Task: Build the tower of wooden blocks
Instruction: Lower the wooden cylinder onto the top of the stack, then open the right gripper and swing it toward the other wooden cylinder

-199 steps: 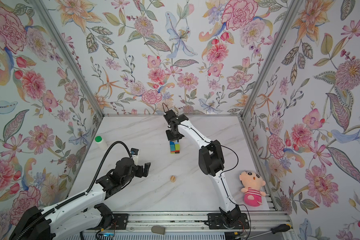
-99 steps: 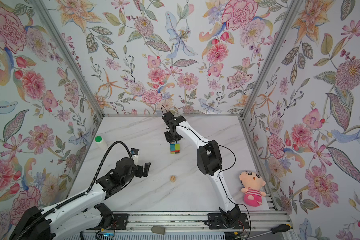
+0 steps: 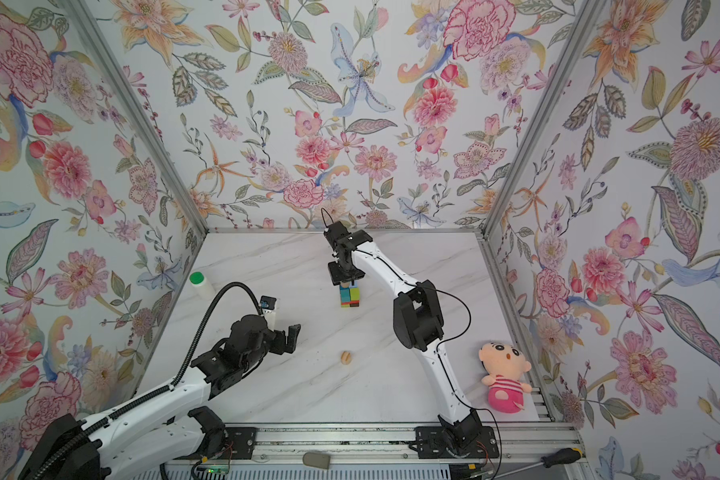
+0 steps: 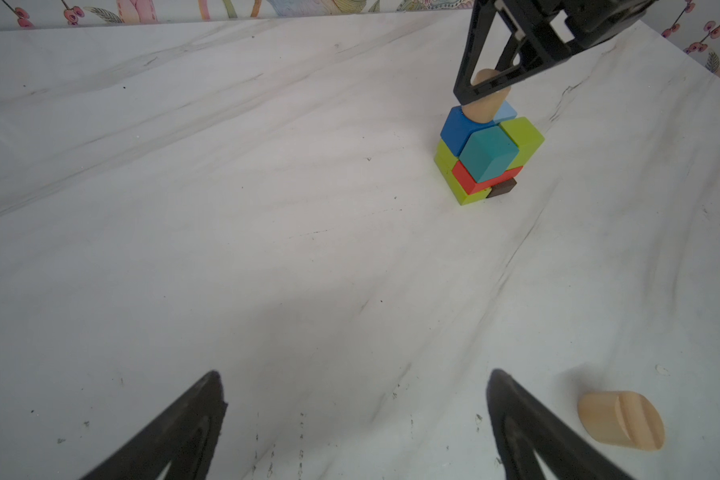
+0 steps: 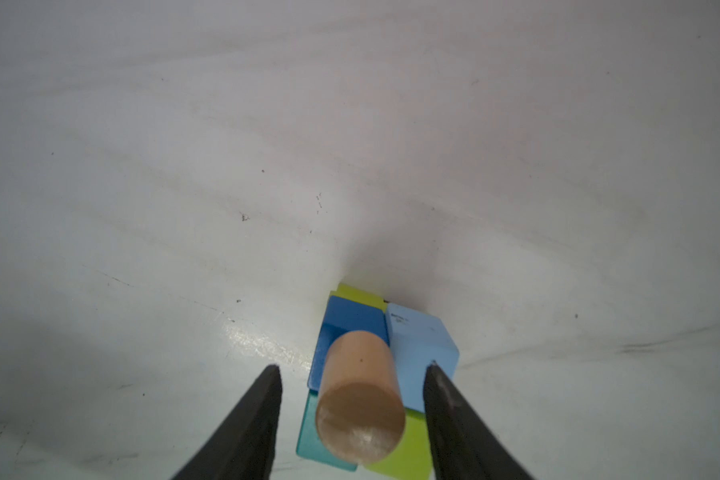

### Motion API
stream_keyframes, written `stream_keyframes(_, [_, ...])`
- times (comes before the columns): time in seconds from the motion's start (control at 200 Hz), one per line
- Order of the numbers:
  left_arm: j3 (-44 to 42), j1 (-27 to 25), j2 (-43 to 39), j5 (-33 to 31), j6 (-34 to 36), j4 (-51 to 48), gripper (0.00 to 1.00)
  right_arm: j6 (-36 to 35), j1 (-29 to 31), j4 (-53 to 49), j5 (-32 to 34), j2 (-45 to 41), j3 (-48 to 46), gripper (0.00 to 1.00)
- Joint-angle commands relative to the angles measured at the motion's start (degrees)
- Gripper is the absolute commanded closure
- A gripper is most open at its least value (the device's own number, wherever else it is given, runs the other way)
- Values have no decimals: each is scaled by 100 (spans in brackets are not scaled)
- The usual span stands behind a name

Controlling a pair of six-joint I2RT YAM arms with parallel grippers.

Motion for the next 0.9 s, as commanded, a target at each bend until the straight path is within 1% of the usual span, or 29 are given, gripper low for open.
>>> stream_keyframes(0.0, [126, 80, -104, 12, 74, -32, 1, -26, 38, -133, 34, -178, 163, 41])
stream_keyframes(0.19, [118, 84, -234, -4, 30, -94, 1, -41, 31, -138, 156, -624, 75, 38])
stream_keyframes(0.205, [114, 77, -243, -6, 29, -101, 1, -35, 180, -131, 167, -670, 52, 37])
stream_keyframes(0.275, [94, 73, -334, 4, -6, -125, 1, -29, 255, -123, 223, -887, -78, 34])
stream_keyframes(0.465, [-103, 58, -582, 156, -259, -119, 1, 58, 496, -98, 376, -1514, -708, 34])
stream_keyframes(0.545, [-210, -33, -699, 213, -399, -124, 1, 117, 634, 94, 412, -1859, -1267, 35])
stream_keyframes(0.611, [-294, -198, -817, 110, -492, -155, 1, 208, 724, 354, 377, -2201, -1840, 36])
stream_keyframes(0.801, [-442, -999, -1124, -515, -839, -440, 1, 565, 898, 1138, 267, -3168, -3662, 41])
stream_keyframes(0.896, [-575, -1371, -1262, -697, -1096, -517, 1, 748, 1006, 1462, 207, -3543, -4420, 43])
